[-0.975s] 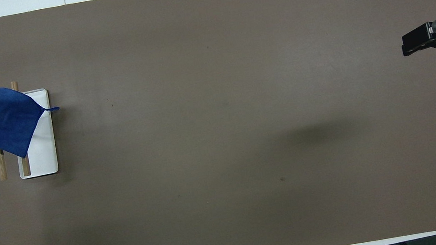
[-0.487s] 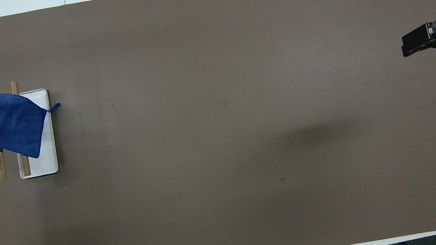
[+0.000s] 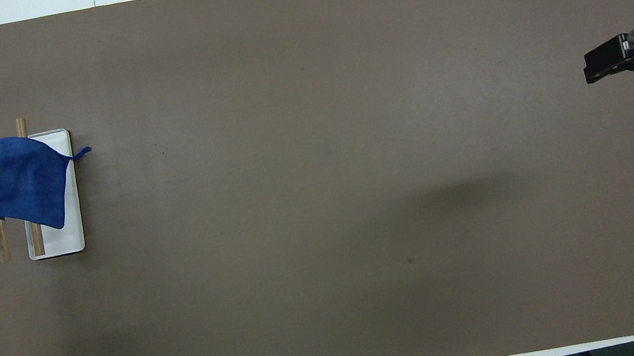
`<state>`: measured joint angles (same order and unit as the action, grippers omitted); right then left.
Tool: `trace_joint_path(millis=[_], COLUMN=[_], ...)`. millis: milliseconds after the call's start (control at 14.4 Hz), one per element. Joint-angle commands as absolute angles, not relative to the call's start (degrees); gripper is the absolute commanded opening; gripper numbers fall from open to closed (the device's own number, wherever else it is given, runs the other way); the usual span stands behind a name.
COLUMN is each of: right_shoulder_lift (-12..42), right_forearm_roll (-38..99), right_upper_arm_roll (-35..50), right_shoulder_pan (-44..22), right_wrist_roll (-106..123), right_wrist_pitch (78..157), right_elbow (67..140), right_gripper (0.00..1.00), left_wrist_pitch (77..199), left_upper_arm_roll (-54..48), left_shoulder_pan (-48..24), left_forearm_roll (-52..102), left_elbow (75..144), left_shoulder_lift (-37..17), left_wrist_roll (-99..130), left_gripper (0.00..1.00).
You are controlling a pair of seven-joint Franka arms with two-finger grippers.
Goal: Right arm passes towel to left arm to hang
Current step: 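Release the towel onto the rods and withdraw the left gripper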
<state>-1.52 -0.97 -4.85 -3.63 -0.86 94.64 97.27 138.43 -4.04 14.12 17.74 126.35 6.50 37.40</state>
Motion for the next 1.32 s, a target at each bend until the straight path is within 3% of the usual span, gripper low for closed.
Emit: trace_joint_path(millis=[0, 70, 278, 696, 1114, 1253], right_shoulder_lift=[-0.8, -0.8, -0.8, -0.8, -1.8, -2.2], right_forearm_roll=[-0.9, -0.9, -0.9, -0.9, -1.0, -1.0], right_upper_arm_roll=[-4.7, -4.7, -4.7, -4.7, -5.3, -5.2], right_shoulder_pan=[-3.5, -3.5, -3.5, -3.5, -3.5, -3.6], right_wrist_roll=[-1.1, -1.1, -1.1, -1.2, -1.3, -1.2], right_wrist_pitch=[93.7, 93.7, 93.7, 93.7, 94.2, 94.0], right_elbow=[96.1, 96.1, 96.1, 96.1, 96.1, 96.7], right_gripper=[0.99, 0.99, 0.99, 0.99, 0.99, 0.99], left_wrist_pitch=[139.0, 138.7, 133.7, 109.7, 79.6, 73.3], left_upper_arm_roll=[-4.2, -4.3, -4.2, -4.8, -4.8, -4.8], left_shoulder_pan=[15.8, 15.9, 16.1, 14.4, 4.6, 2.1], left_forearm_roll=[17.6, 16.3, 10.8, 2.6, 0.6, 0.3], left_elbow=[126.2, 125.3, 120.0, 100.9, 83.0, 81.1], left_shoulder_lift=[6.9, 6.7, 5.5, 2.2, -2.2, -1.9], left_wrist_roll=[35.6, 35.6, 35.6, 33.4, 17.2, 13.6], left_gripper=[0.78, 0.99, 1.00, 1.00, 1.00, 1.00])
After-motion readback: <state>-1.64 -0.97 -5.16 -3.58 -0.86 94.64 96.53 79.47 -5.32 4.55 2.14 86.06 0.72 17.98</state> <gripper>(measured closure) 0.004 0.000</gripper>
